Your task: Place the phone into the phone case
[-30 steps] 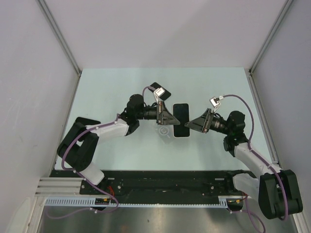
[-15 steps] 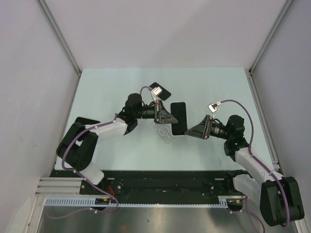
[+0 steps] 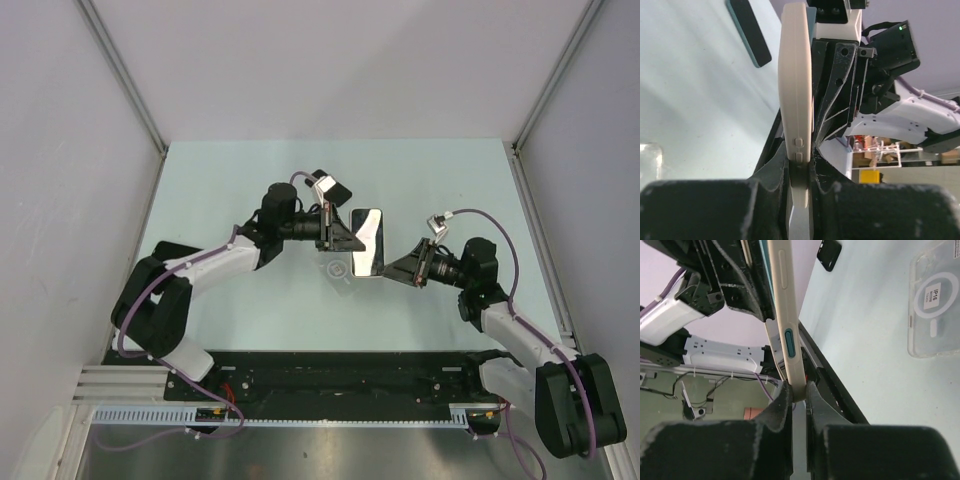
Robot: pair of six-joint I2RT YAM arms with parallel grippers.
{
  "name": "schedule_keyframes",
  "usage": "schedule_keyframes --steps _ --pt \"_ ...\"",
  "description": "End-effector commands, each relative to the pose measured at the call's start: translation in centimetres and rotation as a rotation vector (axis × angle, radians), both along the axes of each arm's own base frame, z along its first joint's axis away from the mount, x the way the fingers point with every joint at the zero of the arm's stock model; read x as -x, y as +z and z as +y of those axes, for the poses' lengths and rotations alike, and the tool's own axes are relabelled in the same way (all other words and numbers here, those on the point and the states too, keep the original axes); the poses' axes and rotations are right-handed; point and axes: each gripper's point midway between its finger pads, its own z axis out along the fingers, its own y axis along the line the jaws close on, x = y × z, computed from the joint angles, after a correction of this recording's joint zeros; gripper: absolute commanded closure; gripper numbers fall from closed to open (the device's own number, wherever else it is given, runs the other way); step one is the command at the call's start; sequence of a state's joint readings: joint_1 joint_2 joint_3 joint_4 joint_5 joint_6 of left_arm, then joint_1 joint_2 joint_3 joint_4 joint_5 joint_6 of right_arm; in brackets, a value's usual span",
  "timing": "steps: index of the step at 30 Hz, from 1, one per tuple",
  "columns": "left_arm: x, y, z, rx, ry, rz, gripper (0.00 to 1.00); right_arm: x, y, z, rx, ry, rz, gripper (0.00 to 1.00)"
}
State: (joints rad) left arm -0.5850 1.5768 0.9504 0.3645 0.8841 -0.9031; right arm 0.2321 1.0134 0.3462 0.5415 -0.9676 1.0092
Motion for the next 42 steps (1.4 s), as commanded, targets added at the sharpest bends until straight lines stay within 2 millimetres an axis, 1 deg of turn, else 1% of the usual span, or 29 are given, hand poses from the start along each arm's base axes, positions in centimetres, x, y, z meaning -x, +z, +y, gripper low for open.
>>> schedule_keyframes --steps 1,5,6,7,8,9,10,11,12,15,16,19,21,23,28,30,32,35,38,41,42 --pt "-2.5 -0.6 1.3 -0.158 0.106 -0.203 1.00 -0.5 2.0 0.2 -0.056 -0.045 0.041 1.00" --pt "-2.0 -0.2 1.3 -0.150 0.075 -0.215 1.00 -0.8 2.2 0.3 -0.062 -0.068 0.050 1.00" --pt "-1.6 -0.1 1.3 -0.141 0.057 -0.212 1.00 -0.8 2.2 0.3 -0.063 -0.065 0.046 0.95" --pt "-1.4 0.0 1.3 -0.135 0.044 -0.208 1.00 -0.6 2.7 0.3 -0.069 -0.059 0.017 0.82" --pt "-1.0 0.3 1.2 -0.123 0.030 -0.207 1.00 -0.6 2.9 0.3 -0.063 -0.055 -0.012 0.73" --pt "-0.7 0.9 1.2 -0.108 0.017 -0.217 1.00 -0.6 3.1 0.2 -0.056 -0.056 -0.030 0.57" --pt "0.0 1.3 1.2 -0.089 -0.019 -0.216 1.00 -0.5 3.3 0.2 -0.046 -0.055 -0.056 0.49" --pt "0.3 1.7 1.3 -0.079 -0.033 -0.224 1.00 -0.5 3.6 0.0 -0.023 -0.066 -0.119 0.43" --pt "0.8 2.2 1.4 -0.066 -0.050 -0.230 1.00 -0.6 3.6 -0.2 -0.001 -0.073 -0.125 0.33" --pt "2.4 2.8 1.6 -0.036 -0.124 -0.234 1.00 -0.8 4.3 -0.6 0.029 -0.098 -0.202 0.27" --pt "3.1 2.8 1.7 -0.021 -0.165 -0.232 1.00 -1.0 4.8 -0.7 0.029 -0.101 -0.222 0.27" --pt "4.2 2.7 1.9 -0.001 -0.219 -0.225 1.00 -1.5 5.5 -0.9 0.032 -0.109 -0.252 0.27" --pt "5.3 2.9 2.0 0.026 -0.274 -0.218 1.00 -2.0 5.5 -1.0 0.030 -0.107 -0.253 0.28" --pt "6.0 2.9 2.2 0.038 -0.308 -0.207 1.00 -2.2 5.9 -0.9 0.021 -0.096 -0.262 0.29" --pt "7.0 2.6 2.4 0.050 -0.348 -0.183 1.00 -3.1 6.5 -0.8 0.003 -0.096 -0.267 0.28" --pt "7.4 2.5 2.4 0.058 -0.368 -0.177 1.00 -3.1 7.0 -0.5 -0.012 -0.076 -0.290 0.28" --pt "7.6 2.5 2.4 0.062 -0.374 -0.171 1.00 -3.2 6.8 -0.3 -0.021 -0.062 -0.267 0.29" --pt "7.8 2.4 2.3 0.066 -0.388 -0.166 1.00 -3.1 6.8 0.2 -0.034 -0.040 -0.259 0.33" --pt "7.9 1.9 2.2 0.061 -0.396 -0.147 1.00 -3.0 7.0 0.6 -0.050 -0.020 -0.266 0.37" --pt "7.6 1.2 2.1 0.045 -0.382 -0.121 1.00 -3.1 7.3 0.6 -0.055 -0.028 -0.278 0.45" --pt "7.6 1.0 2.0 0.037 -0.376 -0.109 1.00 -3.1 7.2 0.6 -0.051 -0.031 -0.285 0.49"
